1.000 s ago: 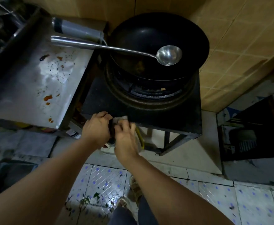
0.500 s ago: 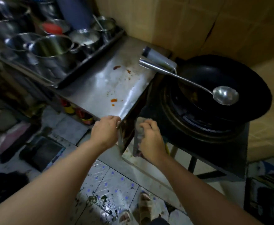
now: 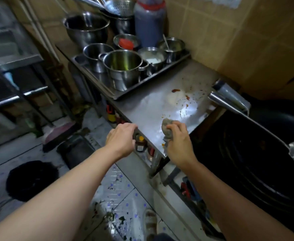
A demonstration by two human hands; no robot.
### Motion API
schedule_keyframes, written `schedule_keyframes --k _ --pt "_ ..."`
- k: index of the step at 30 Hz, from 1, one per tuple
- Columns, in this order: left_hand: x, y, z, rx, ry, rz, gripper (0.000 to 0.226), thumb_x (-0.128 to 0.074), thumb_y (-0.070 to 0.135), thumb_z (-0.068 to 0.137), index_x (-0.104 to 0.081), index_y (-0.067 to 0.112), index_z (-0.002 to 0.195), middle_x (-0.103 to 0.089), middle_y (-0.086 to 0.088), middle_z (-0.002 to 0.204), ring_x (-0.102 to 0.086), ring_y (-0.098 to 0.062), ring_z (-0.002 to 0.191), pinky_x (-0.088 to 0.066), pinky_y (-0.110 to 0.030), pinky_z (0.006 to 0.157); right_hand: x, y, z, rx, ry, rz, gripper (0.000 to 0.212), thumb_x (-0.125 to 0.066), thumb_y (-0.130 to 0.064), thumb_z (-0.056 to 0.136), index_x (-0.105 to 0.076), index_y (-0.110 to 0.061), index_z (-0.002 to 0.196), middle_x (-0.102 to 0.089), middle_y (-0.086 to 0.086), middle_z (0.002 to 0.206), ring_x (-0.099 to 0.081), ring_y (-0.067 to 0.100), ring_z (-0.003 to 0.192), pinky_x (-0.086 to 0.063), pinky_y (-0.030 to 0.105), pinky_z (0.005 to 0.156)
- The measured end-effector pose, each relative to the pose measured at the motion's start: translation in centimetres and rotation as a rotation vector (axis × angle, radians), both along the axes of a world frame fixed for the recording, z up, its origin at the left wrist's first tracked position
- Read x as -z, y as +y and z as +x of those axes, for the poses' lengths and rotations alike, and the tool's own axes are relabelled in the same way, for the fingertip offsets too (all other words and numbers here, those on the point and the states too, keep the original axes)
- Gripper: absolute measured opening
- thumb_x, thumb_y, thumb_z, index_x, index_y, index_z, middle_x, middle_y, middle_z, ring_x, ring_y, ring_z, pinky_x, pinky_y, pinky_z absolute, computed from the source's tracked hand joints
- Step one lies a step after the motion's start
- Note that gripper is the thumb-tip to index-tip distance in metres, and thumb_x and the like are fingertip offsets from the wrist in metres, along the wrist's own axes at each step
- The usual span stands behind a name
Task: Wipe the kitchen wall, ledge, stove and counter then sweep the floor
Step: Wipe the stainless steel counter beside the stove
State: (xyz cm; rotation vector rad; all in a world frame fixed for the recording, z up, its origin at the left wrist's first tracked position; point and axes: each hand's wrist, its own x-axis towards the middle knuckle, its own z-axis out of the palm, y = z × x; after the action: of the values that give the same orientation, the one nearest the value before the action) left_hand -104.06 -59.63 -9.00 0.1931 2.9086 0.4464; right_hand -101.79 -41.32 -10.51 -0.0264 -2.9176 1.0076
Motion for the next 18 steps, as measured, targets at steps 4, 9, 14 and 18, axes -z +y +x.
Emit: schedule_keyframes --k 4,9,14,18 --pt "-0.3 0.6 -3.1 -0.039 -0.006 0.009 0.051 -0.056 0.02 0.089 -0.042 0.022 0.138 -0.043 0.001 0.142 -0.038 -0.021 0.131 -0.034 -0.037 0.104 0.1 0.7 -3.7 -0.032 0.031 -0.001 0.04 -0.051 0.014 0.078 -0.055 0.002 0.116 -0.036 0.013 0.134 -0.048 0.026 0.109 -0.029 0.002 0.082" --pt "-0.3 3.0 -6.7 -0.048 -0.005 0.048 0.052 -0.053 0.016 0.089 -0.041 0.022 0.139 -0.042 0.002 0.143 -0.036 -0.02 0.132 -0.031 -0.034 0.105 0.7 2.0 -7.8 -0.058 0.059 -0.016 0.043 -0.057 0.013 0.073 -0.055 -0.004 0.113 -0.036 0.007 0.128 -0.052 0.027 0.105 -0.05 0.03 0.092" --pt "-0.5 4.1 -10.0 0.005 -0.005 0.05 0.054 -0.052 0.016 0.088 -0.04 0.022 0.14 -0.042 0.002 0.143 -0.037 -0.021 0.131 -0.032 -0.035 0.105 0.0 3.0 -11.0 0.062 0.037 0.006 0.04 -0.05 0.011 0.077 -0.055 0.002 0.116 -0.038 0.015 0.128 -0.049 0.031 0.11 -0.039 0.027 0.103" --pt "-0.6 4.3 -13.5 0.068 0.015 0.08 0.055 -0.054 0.018 0.088 -0.04 0.022 0.14 -0.041 0.003 0.144 -0.036 -0.02 0.132 -0.032 -0.034 0.104 -0.4 3.4 -13.3 0.128 0.004 -0.014 0.035 -0.049 0.003 0.084 -0.056 0.003 0.117 -0.04 0.016 0.129 -0.047 0.027 0.112 -0.028 0.011 0.097"
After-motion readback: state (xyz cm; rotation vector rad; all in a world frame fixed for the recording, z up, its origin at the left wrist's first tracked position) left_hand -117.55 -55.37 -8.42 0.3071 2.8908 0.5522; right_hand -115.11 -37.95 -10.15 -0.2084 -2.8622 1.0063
